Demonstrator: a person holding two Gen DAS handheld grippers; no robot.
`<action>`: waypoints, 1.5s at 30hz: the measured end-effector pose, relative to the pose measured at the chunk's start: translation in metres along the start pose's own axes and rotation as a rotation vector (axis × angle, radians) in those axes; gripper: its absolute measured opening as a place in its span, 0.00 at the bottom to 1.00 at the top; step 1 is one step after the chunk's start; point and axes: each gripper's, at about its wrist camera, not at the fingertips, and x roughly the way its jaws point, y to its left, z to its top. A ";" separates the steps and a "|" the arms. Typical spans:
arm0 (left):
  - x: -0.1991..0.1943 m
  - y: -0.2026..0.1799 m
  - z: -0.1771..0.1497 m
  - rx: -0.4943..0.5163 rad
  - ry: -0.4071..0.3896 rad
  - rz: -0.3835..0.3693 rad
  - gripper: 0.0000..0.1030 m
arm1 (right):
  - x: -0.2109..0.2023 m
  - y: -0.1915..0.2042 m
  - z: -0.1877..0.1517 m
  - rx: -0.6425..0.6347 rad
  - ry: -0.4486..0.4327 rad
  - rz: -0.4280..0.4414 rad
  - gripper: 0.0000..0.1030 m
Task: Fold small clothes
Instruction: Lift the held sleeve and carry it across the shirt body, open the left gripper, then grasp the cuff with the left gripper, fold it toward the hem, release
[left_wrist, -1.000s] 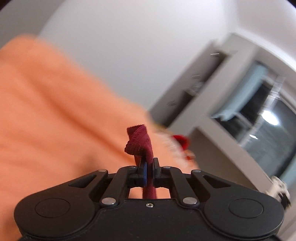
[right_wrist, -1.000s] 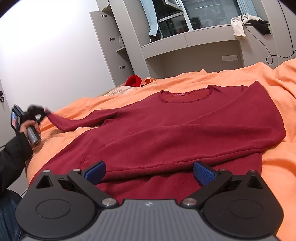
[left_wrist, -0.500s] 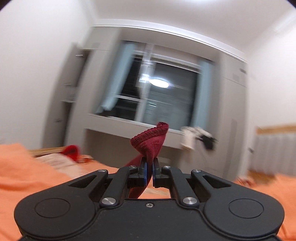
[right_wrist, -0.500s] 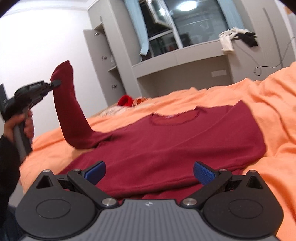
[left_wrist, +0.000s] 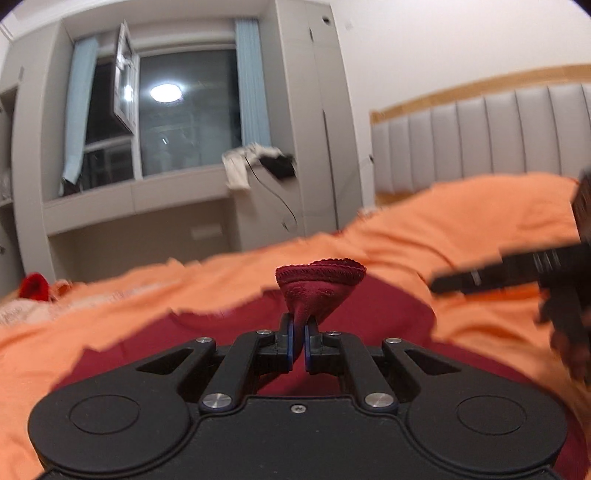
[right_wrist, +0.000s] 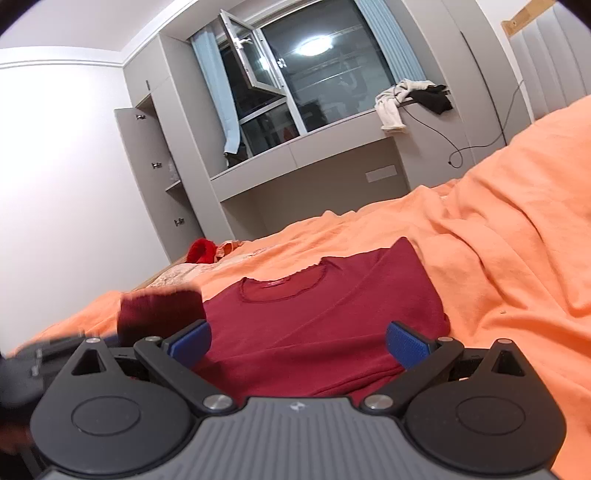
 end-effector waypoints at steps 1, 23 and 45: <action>0.001 0.002 -0.007 -0.004 0.018 -0.009 0.06 | 0.001 -0.001 0.000 0.002 0.002 -0.003 1.00; -0.042 0.080 -0.024 -0.256 0.156 -0.162 0.74 | 0.046 0.026 -0.026 -0.210 0.191 -0.063 1.00; -0.034 0.131 -0.049 -0.305 0.357 0.094 0.84 | 0.048 0.063 -0.030 -0.435 0.106 -0.056 1.00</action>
